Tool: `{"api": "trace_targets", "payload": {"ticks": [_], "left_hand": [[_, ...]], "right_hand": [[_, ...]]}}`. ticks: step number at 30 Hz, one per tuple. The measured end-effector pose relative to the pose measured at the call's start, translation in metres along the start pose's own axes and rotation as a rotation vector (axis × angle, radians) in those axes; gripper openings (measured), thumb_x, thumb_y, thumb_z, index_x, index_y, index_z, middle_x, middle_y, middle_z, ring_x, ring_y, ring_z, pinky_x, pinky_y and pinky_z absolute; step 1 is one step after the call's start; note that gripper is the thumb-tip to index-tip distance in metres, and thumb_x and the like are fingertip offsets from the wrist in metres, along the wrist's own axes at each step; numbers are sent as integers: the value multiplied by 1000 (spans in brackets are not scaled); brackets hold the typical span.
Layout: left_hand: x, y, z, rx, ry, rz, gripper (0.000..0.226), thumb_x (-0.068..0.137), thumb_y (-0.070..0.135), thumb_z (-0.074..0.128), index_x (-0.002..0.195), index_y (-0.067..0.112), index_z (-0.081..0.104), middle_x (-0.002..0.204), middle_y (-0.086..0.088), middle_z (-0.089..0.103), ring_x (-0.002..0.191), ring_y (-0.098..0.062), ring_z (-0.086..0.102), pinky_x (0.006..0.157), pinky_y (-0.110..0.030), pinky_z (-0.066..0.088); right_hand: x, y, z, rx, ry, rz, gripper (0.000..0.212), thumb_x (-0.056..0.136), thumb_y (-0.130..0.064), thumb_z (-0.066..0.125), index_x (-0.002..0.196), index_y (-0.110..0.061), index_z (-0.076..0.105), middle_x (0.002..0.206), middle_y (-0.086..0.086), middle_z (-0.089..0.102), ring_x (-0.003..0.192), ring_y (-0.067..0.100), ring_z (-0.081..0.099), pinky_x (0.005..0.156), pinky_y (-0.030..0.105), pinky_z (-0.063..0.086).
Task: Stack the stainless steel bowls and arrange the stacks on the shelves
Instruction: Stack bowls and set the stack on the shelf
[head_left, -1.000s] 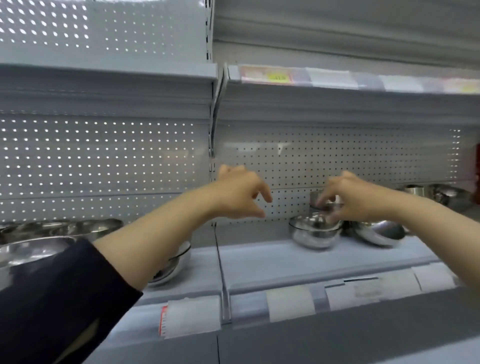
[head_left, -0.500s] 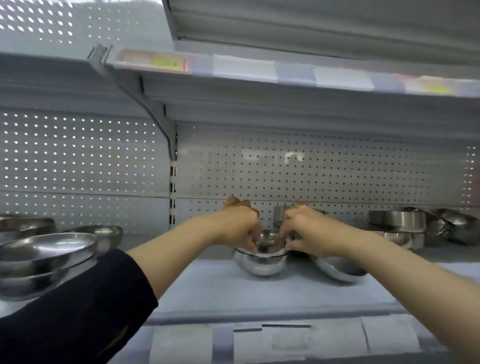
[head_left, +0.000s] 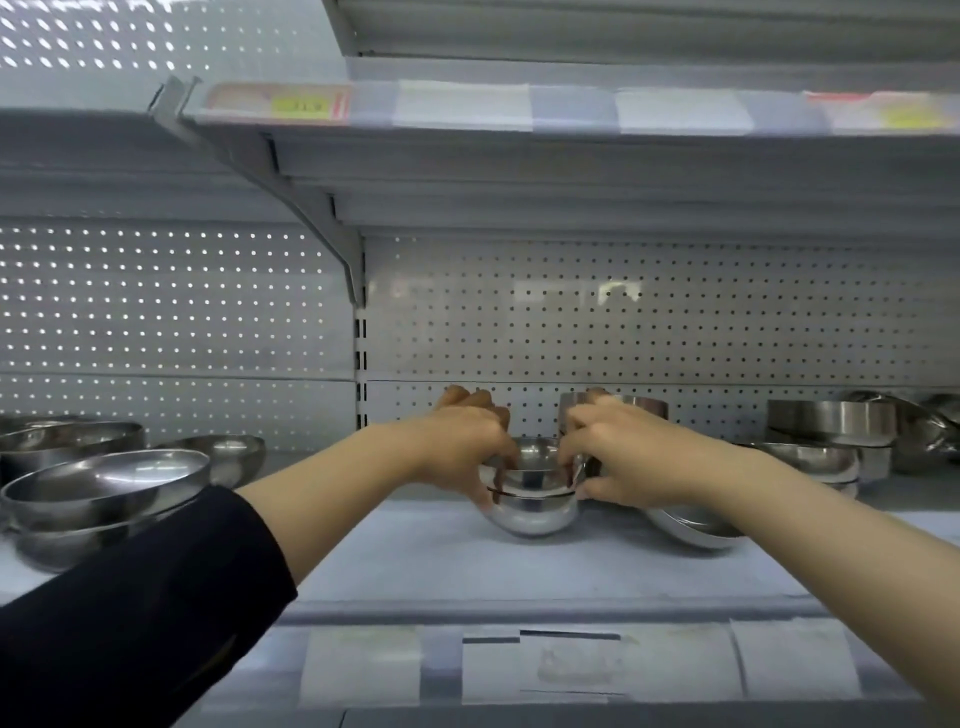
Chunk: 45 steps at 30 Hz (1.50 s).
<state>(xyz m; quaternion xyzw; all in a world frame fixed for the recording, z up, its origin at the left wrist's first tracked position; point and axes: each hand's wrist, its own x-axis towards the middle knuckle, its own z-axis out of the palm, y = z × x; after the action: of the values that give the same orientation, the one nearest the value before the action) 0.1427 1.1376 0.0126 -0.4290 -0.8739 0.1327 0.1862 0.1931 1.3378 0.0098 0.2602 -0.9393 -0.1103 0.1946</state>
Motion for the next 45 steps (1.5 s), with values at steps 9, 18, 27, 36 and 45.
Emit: {"api": "trace_targets", "payload": {"ticks": [9, 18, 27, 36, 45], "left_hand": [[5, 0, 20, 63, 15, 46, 38, 75, 47, 68, 92, 13, 62, 100, 2, 53, 96, -16, 36, 82, -30, 20], [-9, -15, 12, 108, 58, 72, 34, 73, 46, 70, 76, 16, 56, 93, 3, 59, 90, -17, 38, 76, -29, 18], [-71, -89, 6, 276, -90, -155, 32, 71, 44, 71, 88, 18, 64, 98, 0, 60, 99, -20, 42, 79, -31, 22], [-75, -107, 43, 288, -201, -236, 20, 72, 35, 64, 83, 20, 57, 93, 0, 55, 99, -21, 40, 82, -30, 25], [-37, -72, -30, -113, -127, -264, 63, 81, 23, 56, 136, 44, 31, 121, 11, 47, 116, -15, 31, 98, -32, 24]], "right_hand": [[0, 4, 6, -25, -79, -6, 37, 84, -43, 63, 116, -25, 60, 92, -10, 37, 89, 12, 28, 76, 27, 28], [17, -10, -1, -42, -51, -72, 23, 79, -36, 70, 92, -19, 63, 88, -10, 40, 89, 12, 29, 74, 29, 31], [108, -74, -8, -32, 47, -163, 17, 78, -24, 72, 83, -11, 62, 92, 1, 50, 92, 22, 39, 69, 33, 36], [142, -92, 26, 45, -85, -50, 38, 82, -23, 69, 63, -26, 36, 96, 2, 40, 96, 28, 46, 70, 32, 35], [75, 4, -36, 74, 22, 265, 44, 88, -35, 61, 130, -33, 50, 135, -3, 41, 123, 17, 29, 99, 32, 30]]}}
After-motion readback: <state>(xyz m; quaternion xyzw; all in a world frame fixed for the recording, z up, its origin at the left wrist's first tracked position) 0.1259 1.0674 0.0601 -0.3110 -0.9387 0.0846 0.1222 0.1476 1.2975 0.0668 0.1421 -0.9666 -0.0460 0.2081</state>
